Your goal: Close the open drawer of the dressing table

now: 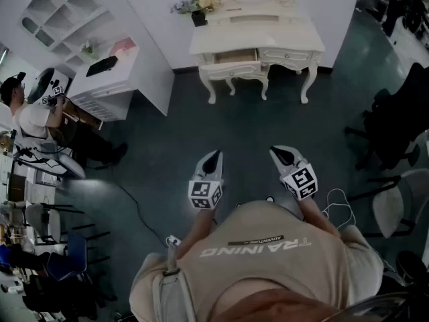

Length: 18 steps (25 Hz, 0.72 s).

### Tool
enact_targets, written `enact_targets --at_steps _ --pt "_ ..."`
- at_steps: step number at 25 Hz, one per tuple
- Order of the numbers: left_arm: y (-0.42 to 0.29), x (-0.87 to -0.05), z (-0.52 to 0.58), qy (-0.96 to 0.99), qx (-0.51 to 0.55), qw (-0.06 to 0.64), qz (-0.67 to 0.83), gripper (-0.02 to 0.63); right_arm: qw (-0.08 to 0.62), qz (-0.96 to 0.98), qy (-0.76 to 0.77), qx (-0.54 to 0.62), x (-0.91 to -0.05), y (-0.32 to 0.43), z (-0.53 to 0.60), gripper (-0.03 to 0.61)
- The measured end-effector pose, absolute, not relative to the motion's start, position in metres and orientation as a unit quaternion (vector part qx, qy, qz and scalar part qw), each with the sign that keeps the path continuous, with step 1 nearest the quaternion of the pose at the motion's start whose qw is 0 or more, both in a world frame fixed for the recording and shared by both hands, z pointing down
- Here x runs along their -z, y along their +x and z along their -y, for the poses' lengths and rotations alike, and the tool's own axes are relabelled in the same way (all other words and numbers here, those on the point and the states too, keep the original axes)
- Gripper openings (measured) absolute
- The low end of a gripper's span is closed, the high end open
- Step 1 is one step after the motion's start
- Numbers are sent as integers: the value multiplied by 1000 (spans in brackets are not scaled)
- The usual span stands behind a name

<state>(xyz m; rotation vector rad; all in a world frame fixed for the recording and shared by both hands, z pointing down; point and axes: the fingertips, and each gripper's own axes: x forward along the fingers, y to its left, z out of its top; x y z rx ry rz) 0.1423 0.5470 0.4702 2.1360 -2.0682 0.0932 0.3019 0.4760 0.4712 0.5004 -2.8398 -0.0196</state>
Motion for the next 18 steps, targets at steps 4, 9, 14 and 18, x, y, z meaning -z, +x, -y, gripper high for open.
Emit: enact_targets --at_steps 4,9,14,18 --pt "129 -463 -551 733 -41 83 674 6 120 975 186 -4 -466 280 -485 5" --pt "110 -456 -541 750 -48 77 655 6 115 972 206 -5 -461 260 -475 5" --pt "98 -473 -537 762 -47 96 639 6 129 965 227 -13 -474 250 -474 5" --pt "88 -491 -521 766 -48 106 632 6 142 958 246 -43 -497 246 -461 5"
